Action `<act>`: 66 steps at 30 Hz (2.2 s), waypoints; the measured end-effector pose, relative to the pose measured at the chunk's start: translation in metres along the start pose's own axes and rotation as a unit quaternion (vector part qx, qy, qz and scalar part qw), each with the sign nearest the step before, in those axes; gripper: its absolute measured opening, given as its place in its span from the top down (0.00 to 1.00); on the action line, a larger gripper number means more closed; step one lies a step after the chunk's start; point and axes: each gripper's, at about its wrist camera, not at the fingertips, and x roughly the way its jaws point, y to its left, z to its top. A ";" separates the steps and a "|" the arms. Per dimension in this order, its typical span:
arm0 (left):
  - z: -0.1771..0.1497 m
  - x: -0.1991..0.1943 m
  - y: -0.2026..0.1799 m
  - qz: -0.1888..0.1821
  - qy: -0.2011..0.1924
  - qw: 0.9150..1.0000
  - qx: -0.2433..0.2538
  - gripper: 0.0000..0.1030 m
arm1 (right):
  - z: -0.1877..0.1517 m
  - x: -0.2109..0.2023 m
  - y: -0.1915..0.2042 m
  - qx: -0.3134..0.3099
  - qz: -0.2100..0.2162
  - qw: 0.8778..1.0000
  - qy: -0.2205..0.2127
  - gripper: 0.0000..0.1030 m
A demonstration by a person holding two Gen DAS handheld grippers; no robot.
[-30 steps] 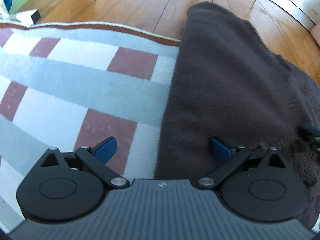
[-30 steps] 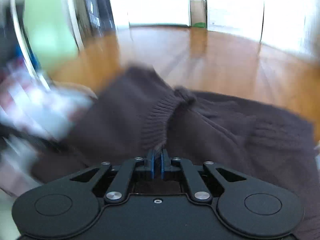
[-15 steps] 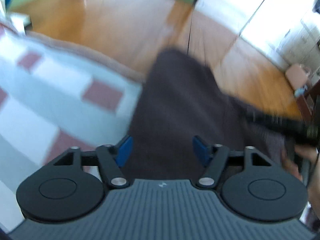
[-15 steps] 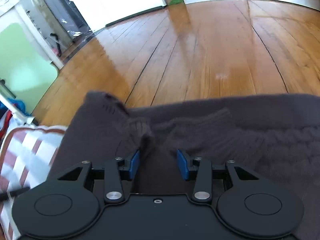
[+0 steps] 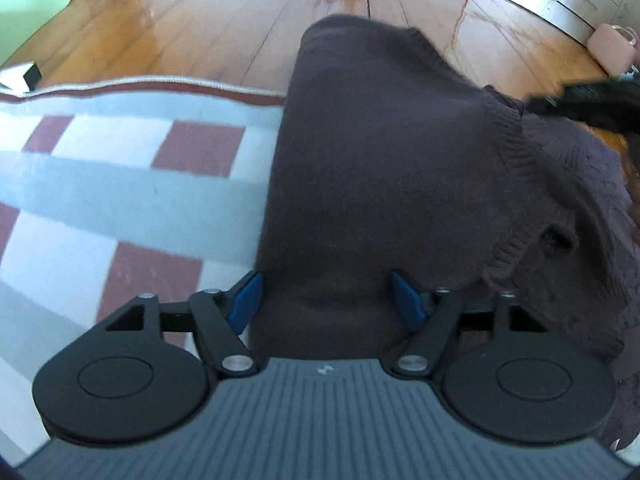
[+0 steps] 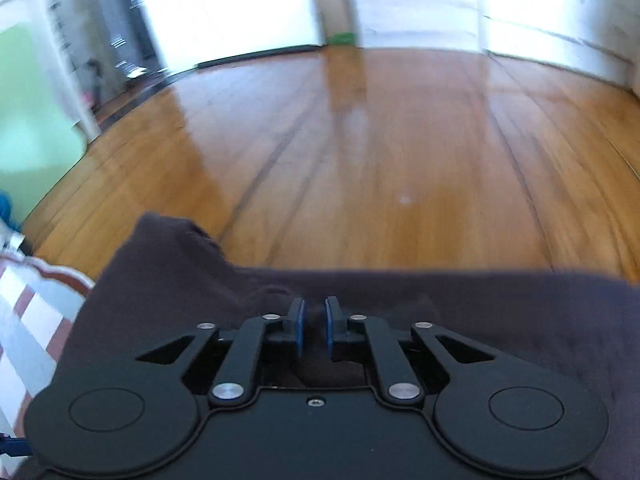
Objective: Fold clothes
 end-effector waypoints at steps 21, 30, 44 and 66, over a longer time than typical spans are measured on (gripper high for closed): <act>-0.038 -0.028 -0.259 -0.110 -0.038 0.919 0.376 0.32 | -0.197 -0.207 -0.188 0.301 0.027 0.951 0.070 0.46; -0.075 -0.007 -0.278 -0.158 0.029 0.865 0.475 0.28 | -0.212 -0.197 -0.201 0.358 0.024 0.932 0.060 0.35; -0.056 0.018 -0.276 -0.150 0.042 0.911 0.381 0.73 | -0.169 -0.177 -0.168 0.263 -0.041 0.964 -0.022 0.89; -0.024 -0.054 -0.252 -0.266 -0.154 0.912 0.272 0.86 | -0.036 -0.195 -0.069 0.010 0.142 0.989 -0.039 0.89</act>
